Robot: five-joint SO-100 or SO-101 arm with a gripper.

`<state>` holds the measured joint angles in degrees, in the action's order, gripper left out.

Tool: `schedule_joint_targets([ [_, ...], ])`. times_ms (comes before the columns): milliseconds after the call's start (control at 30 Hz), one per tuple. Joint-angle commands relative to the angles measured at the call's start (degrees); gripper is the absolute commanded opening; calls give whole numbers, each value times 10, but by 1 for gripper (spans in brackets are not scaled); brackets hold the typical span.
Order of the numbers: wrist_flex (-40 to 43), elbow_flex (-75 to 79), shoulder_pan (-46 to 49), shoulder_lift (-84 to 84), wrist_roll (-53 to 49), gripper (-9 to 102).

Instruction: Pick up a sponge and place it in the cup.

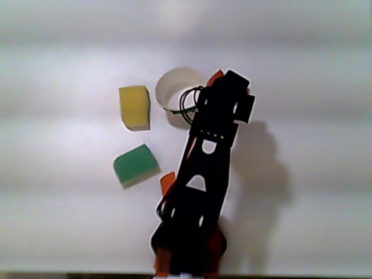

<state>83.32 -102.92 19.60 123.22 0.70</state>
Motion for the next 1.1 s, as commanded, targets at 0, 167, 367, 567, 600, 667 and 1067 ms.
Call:
schedule_joint_targets([
  [0,4,37,-12,31,15,0],
  [167,4,69,-83,25,58,0],
  [367,-33,64,-186,14,97,0],
  [567,-107,-7,-234,28,93,0],
  [600,-118,-17,-235,30,85,0],
  [667,-131,-31,-234,31,62,0],
  [1067,-194,-101,-200,52,-65,4],
])
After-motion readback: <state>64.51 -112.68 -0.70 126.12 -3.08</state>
